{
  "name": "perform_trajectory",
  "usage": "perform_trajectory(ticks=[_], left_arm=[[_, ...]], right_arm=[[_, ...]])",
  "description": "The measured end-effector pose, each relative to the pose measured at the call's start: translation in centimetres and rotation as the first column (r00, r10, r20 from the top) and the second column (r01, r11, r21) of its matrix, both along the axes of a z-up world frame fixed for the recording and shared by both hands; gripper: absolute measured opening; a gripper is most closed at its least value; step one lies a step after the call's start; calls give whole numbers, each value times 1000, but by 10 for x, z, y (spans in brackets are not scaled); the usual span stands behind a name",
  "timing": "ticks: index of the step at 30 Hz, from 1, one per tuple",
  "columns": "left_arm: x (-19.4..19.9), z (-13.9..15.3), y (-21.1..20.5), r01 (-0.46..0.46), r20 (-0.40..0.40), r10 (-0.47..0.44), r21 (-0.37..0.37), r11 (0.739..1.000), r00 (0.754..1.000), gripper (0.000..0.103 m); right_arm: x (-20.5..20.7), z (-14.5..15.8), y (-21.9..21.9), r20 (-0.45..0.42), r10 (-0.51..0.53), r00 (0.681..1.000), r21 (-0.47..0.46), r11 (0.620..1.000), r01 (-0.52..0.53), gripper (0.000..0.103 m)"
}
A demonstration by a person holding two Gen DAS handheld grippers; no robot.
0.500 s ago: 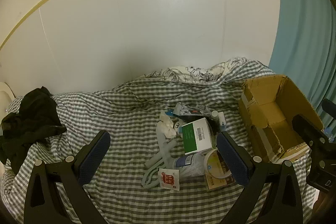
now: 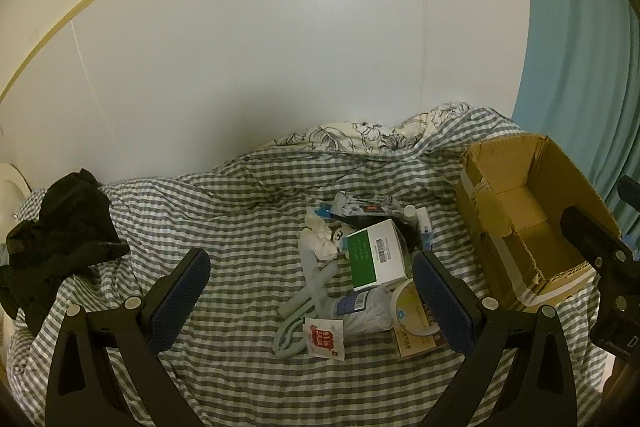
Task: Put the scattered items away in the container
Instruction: 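Move both tools toward the scattered items on the bed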
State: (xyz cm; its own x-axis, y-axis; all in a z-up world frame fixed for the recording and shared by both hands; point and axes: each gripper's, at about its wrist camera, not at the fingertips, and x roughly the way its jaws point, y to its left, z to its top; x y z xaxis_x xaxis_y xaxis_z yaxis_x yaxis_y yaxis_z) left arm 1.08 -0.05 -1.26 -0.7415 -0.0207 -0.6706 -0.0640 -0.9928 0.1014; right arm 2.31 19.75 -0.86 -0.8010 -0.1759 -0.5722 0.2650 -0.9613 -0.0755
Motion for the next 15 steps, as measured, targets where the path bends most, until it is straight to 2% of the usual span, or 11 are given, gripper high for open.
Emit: perform_trajectory(ticks=[10,15], left_arm=[[0,0,-3,-18,3,18,7,1000,1000,103],[-1,1,-6,-40,3,40,33,999,999,103]], right_arm=[[0,2,0,-10,6,1000,3,1000,-6,103],[1,3,-1,-18,11,1000,3,1000,-11,103]])
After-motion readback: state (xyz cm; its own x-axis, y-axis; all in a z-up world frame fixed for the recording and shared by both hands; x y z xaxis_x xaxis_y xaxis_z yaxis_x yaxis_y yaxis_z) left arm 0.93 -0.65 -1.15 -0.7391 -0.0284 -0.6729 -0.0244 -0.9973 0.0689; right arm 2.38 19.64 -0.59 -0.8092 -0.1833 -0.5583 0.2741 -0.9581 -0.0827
